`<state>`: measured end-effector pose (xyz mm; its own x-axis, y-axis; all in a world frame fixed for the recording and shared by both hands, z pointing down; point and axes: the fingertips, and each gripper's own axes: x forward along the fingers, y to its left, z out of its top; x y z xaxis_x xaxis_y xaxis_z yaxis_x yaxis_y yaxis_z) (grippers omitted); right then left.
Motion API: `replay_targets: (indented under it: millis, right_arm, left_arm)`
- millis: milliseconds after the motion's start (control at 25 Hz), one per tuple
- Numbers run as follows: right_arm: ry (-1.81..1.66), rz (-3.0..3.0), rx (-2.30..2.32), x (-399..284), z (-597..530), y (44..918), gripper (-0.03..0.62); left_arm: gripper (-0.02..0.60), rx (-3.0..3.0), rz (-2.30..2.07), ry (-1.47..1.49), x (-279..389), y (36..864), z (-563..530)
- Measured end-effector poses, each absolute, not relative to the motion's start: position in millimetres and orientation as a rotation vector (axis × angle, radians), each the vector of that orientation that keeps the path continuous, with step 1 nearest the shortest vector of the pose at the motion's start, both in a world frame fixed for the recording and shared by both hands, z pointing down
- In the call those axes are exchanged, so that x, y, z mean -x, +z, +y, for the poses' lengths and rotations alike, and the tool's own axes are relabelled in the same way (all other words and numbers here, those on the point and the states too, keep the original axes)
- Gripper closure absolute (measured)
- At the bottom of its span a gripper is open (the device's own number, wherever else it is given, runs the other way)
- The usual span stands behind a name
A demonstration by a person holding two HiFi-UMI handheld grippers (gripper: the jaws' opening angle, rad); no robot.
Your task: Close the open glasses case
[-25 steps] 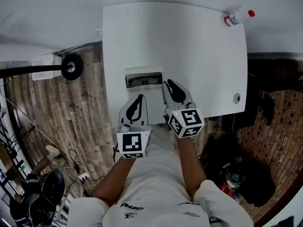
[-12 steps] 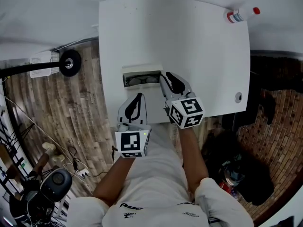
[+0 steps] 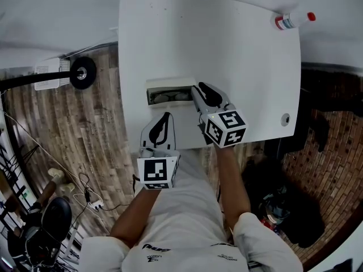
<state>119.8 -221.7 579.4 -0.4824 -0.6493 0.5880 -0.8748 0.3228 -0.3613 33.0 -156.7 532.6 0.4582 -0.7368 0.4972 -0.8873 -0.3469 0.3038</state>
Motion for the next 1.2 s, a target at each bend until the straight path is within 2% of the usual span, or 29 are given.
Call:
replay_targets:
  millis: [1200]
  right_arm:
    - [0.985, -2.23, -1.263, -115.2, -224.9, 592.3, 0.528]
  left_arm:
    - [0.583, -2.167, -1.37, 0.364, -26.3, 533.6, -163.2]
